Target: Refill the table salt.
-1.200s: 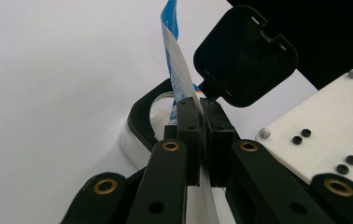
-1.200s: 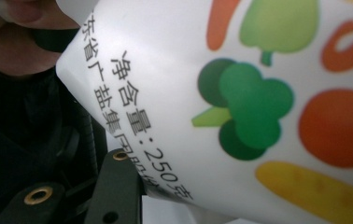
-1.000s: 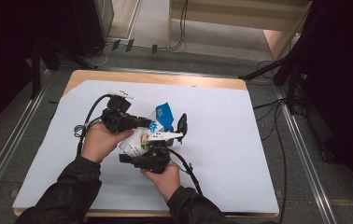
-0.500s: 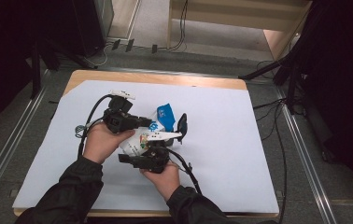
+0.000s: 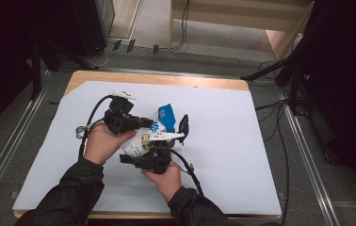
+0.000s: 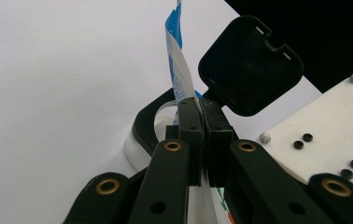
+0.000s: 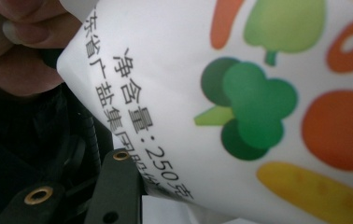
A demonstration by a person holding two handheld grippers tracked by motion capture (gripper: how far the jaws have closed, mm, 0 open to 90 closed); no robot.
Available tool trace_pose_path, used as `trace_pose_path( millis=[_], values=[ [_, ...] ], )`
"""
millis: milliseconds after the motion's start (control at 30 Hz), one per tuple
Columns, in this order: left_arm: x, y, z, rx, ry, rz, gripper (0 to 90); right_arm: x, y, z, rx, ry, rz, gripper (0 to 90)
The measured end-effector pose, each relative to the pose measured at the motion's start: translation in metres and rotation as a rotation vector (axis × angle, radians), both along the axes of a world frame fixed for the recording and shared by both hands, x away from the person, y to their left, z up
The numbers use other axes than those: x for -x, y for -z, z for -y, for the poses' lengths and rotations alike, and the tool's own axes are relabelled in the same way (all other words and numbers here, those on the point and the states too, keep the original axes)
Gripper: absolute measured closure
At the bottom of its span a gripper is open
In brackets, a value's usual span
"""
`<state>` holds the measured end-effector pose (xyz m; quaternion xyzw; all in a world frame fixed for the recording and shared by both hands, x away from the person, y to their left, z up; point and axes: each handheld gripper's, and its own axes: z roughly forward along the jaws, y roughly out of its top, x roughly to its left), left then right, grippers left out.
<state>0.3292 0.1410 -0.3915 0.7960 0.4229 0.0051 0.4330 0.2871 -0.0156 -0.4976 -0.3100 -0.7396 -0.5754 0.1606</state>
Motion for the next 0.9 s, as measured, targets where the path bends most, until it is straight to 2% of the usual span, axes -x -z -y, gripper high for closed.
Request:
trace_pose_path(
  millis=[200,900],
  values=[
    [-0.0002,0.0006,0.0003,-0.002,0.000,0.003,89.4,-0.0006,0.0004,0.0004,0.015,0.000,0.010,62.6],
    [-0.0003,0.0009,0.0000,0.008,-0.004,0.013,89.4,-0.0021,-0.0005,0.0012,0.007,-0.009,0.002,62.7]
  ],
)
